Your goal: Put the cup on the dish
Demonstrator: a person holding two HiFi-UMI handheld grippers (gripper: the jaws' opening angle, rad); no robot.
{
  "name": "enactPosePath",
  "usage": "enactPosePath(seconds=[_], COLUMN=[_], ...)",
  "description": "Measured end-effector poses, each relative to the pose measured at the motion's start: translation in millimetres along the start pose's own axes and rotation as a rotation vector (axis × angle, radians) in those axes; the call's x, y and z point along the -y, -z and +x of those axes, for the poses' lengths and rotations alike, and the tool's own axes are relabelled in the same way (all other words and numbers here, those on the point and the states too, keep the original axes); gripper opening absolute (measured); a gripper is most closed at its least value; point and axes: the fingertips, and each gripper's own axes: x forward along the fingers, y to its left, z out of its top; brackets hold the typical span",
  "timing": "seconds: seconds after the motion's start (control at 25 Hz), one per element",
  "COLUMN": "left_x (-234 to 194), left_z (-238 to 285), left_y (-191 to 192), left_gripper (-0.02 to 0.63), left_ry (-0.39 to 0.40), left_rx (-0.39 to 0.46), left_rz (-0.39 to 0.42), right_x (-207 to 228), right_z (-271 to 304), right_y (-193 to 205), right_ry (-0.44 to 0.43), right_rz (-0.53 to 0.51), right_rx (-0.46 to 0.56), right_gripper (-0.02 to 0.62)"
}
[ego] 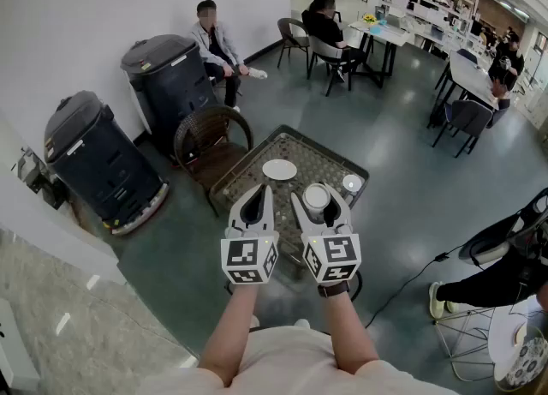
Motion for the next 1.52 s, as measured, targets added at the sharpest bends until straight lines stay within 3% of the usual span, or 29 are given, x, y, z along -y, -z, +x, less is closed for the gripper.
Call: enactPosePath(seconds=[0.32, 0.52, 0.88, 1.2, 1.52], left_x=[45, 42, 80, 82, 50], left_z=[-7, -4, 16, 17, 20], left_y=[10, 20, 18, 28, 35], left_gripper=[0.003, 0.003, 0.003, 0.003, 0.003], left_ry=[-0.014, -0.027, 0.035, 0.040, 0.025], left_rx=[-0.020, -0.060, -0.058, -0.055, -0.063], left_rz=[0.036, 0.031, 0.043, 0.035, 0.020], right_x=[30, 29, 61, 64, 36], right_z=[-36, -42, -56, -53, -26], right_y=[2, 8, -10, -4, 7], right_ry=[-0.014, -0.031, 0.000, 0.009, -0.029], right_rz=[0.043, 0.065, 0.071, 0.077, 0.055], right_rx=[0.008, 0.002, 0.052, 0.051, 0.036], right_gripper=[0.256, 0.256, 0.256, 0.256, 0.256])
